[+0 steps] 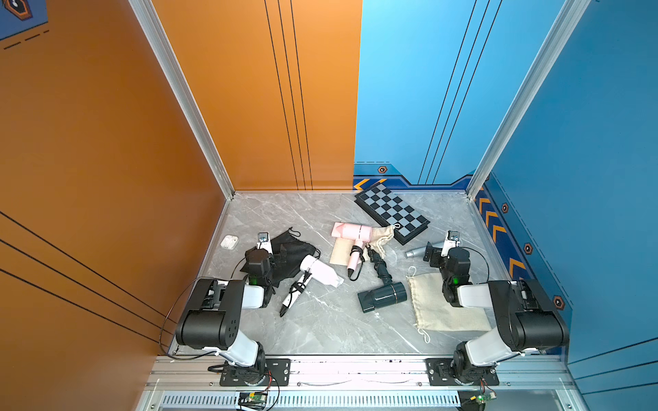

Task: Pack away hair dryers
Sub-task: Pick up the hair dryer from the center of the board.

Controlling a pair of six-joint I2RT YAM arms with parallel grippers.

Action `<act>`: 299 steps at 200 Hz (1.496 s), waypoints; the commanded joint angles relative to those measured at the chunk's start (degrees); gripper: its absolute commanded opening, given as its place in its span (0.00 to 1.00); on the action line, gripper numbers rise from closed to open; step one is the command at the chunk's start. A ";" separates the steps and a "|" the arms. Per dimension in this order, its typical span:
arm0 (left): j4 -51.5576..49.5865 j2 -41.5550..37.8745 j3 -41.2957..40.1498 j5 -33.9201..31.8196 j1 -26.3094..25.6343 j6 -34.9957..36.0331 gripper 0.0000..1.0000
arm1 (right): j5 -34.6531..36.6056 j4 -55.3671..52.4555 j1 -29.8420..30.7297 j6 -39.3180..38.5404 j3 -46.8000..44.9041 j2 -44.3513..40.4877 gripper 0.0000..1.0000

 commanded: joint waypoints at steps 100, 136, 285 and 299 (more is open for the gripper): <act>-40.09 -11.88 20.34 -7.63 -4.06 -2.83 0.98 | 12.56 -44.57 2.11 21.84 13.03 -27.99 1.00; -52.57 -14.00 28.45 -8.67 -6.33 -4.84 0.98 | 12.16 -51.60 6.06 25.51 17.53 -30.55 1.00; -85.99 -21.70 35.49 12.29 -0.72 -20.19 0.98 | -2.11 -65.27 43.31 6.16 43.81 -1.90 1.00; -86.23 -21.43 34.38 17.81 2.44 -22.47 0.98 | -3.25 -65.44 46.10 3.27 45.47 1.28 1.00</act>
